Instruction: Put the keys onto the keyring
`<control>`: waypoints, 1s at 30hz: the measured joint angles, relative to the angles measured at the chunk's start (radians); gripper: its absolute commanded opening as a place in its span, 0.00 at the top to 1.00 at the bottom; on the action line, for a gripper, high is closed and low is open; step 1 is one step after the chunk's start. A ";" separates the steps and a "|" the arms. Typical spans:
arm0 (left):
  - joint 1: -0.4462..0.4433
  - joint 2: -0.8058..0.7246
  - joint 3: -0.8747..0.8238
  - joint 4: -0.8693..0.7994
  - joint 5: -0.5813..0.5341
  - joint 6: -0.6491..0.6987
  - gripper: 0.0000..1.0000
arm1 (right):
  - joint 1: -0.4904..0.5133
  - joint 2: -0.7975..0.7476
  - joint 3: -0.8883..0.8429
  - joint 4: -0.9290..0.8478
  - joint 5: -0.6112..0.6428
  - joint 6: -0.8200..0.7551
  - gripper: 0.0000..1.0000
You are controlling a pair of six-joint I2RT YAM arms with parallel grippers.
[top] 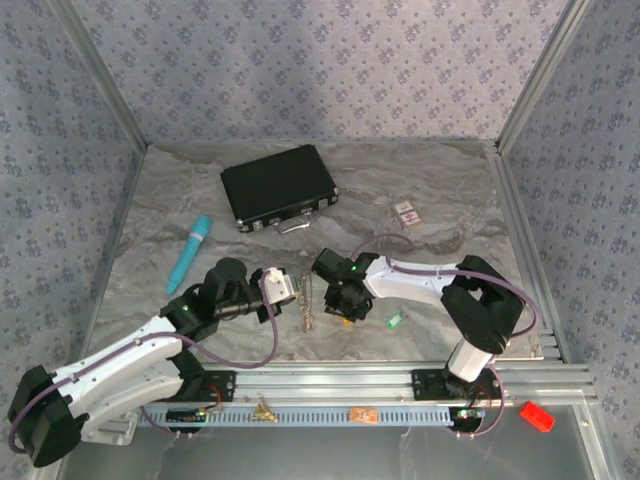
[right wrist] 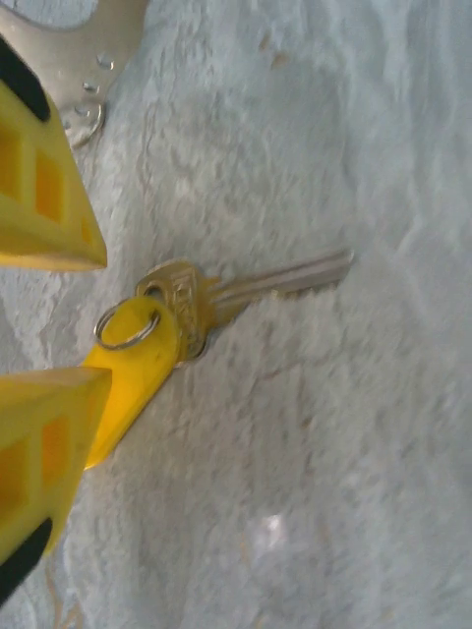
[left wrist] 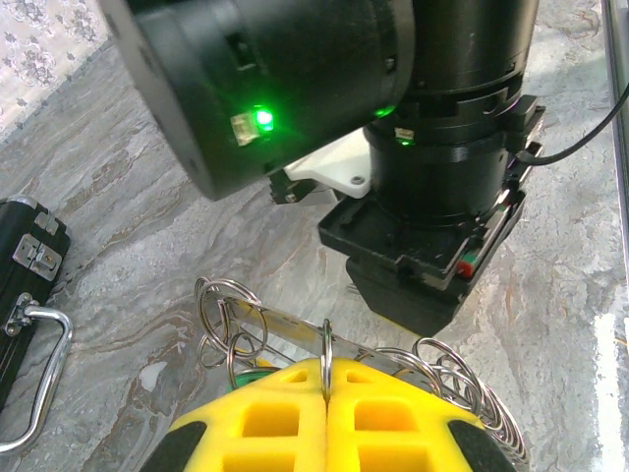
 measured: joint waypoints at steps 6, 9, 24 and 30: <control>0.000 0.000 0.000 0.000 0.000 0.000 1.00 | -0.021 0.031 0.043 -0.035 0.036 -0.045 0.92; 0.000 0.000 0.000 0.000 0.000 0.000 1.00 | -0.030 0.036 0.056 -0.061 0.053 -0.062 0.96; 0.000 0.001 0.000 0.000 -0.003 0.003 1.00 | -0.032 0.068 0.072 -0.078 0.043 -0.111 0.86; 0.000 0.001 0.000 0.000 -0.003 0.003 1.00 | -0.032 0.069 0.076 -0.079 0.039 -0.114 0.91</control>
